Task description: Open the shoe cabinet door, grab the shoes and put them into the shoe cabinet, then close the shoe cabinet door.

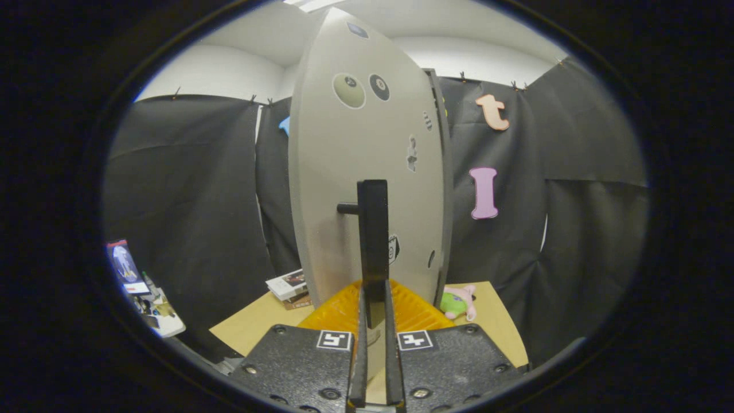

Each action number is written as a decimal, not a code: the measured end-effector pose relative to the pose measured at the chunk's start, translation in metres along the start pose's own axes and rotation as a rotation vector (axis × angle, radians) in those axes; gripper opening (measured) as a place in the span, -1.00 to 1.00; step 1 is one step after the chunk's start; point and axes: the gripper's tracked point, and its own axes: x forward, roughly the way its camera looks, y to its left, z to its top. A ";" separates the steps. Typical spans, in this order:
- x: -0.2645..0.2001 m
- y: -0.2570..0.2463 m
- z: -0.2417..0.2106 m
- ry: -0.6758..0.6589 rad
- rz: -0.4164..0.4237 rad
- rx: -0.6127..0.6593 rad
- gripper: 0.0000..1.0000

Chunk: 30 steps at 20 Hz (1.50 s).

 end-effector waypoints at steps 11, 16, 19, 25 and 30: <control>-0.030 -0.104 0.005 0.008 -0.091 0.008 -0.84; -0.027 -0.142 0.008 0.007 -0.135 0.023 -0.90; -0.027 -0.136 0.008 0.008 -0.087 0.063 -0.90; -0.050 -0.146 0.000 0.026 -0.129 0.050 -0.76; -0.092 -0.154 -0.024 0.056 -0.201 0.049 0.39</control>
